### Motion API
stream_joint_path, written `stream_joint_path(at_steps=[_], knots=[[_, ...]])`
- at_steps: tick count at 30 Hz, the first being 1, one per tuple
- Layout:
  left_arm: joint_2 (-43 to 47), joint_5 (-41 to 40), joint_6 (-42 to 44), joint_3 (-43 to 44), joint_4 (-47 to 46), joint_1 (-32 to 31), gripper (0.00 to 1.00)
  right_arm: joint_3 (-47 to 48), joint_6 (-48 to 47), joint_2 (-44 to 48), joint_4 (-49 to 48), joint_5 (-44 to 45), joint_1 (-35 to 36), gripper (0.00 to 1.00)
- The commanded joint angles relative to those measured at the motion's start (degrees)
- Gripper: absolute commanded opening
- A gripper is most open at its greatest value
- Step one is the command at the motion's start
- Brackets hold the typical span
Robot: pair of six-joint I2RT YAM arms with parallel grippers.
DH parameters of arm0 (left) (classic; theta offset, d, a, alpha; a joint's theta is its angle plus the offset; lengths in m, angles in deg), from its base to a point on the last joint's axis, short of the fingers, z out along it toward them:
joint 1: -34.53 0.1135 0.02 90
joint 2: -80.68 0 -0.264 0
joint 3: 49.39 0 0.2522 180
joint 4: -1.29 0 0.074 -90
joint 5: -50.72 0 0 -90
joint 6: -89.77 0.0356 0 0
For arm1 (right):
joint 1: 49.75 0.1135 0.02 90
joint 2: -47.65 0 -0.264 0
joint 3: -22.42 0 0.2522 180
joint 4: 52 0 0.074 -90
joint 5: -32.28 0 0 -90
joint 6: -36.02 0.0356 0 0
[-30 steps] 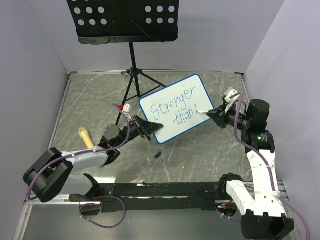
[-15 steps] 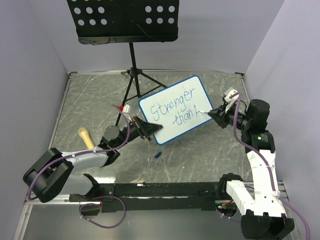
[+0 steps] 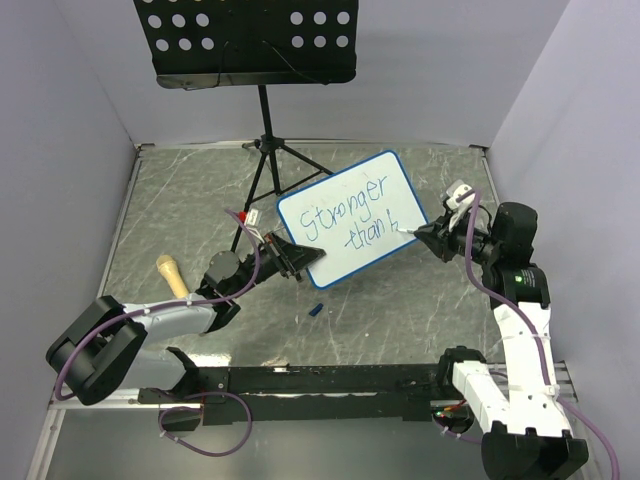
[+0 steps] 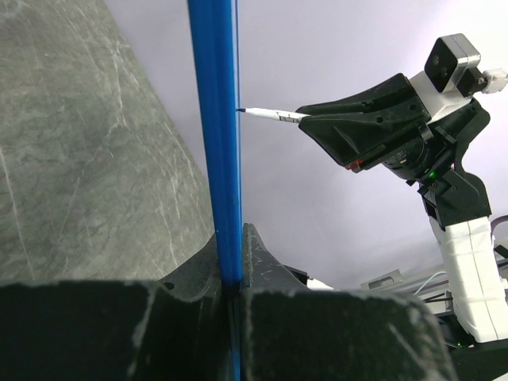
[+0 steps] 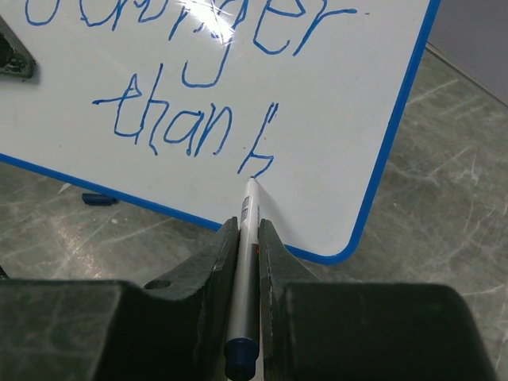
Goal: Write a sentence on the whiteboard
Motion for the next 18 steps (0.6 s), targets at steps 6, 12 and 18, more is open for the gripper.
stream_joint_path(at_steps=[6, 12, 18], knots=[[1.5, 1.1, -1.2, 2.1, -11.0, 0.0, 0.01, 0.1, 2.0, -0.9, -1.8, -2.6, 0.3, 0.0], [0.8, 1.4, -1.2, 2.2, -11.2, 0.1, 0.01, 0.5, 3.0, -1.4, -3.0, -2.3, 0.5, 0.0], [1.0, 0.0, -1.0, 1.7, -9.7, 0.1, 0.01, 2.4, 4.4, -0.4, -4.4, -3.2, -0.2, 0.0]])
